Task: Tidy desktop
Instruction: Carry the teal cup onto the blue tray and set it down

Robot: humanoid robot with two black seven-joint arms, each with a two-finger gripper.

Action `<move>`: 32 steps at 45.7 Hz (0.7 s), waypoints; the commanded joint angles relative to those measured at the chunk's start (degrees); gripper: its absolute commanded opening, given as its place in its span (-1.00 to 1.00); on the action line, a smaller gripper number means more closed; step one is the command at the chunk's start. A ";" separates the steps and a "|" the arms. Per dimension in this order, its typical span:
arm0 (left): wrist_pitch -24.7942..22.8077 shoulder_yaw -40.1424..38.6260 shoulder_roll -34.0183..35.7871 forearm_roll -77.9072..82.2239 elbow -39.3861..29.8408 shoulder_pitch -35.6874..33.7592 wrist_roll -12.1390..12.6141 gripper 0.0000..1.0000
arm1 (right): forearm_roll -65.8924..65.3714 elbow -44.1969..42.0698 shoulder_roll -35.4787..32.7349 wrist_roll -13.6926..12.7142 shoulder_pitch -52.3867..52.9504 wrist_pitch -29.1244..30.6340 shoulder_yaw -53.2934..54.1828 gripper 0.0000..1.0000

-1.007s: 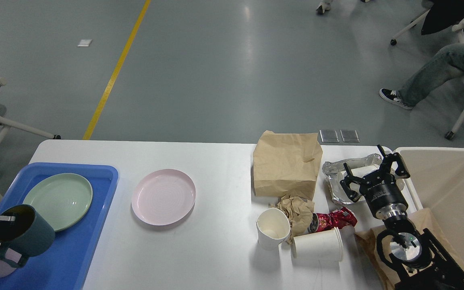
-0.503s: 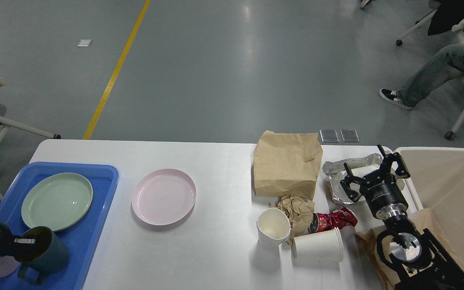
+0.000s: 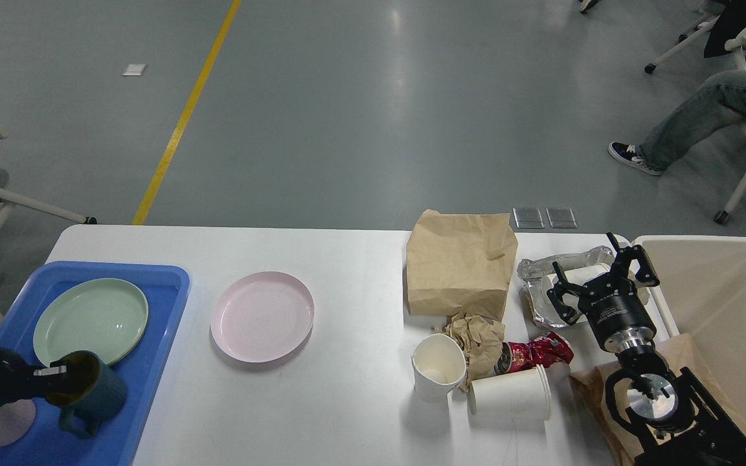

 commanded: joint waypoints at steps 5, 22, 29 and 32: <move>0.03 0.05 0.21 -1.49 -0.21 0.00 -0.06 0.74 | -0.01 0.00 0.00 0.00 -0.01 -0.01 0.00 1.00; -0.76 2.85 1.09 -1.49 -1.70 -2.54 -0.50 0.83 | 0.07 0.00 0.00 0.00 -0.01 0.07 0.00 1.00; -1.90 8.04 1.09 -1.49 -4.43 -9.13 -0.68 0.83 | -0.01 0.00 0.00 0.00 -0.01 0.07 0.00 1.00; -3.92 10.06 0.92 -1.57 -5.48 -12.55 -0.68 0.83 | -0.01 0.00 0.00 0.00 -0.01 0.07 0.00 1.00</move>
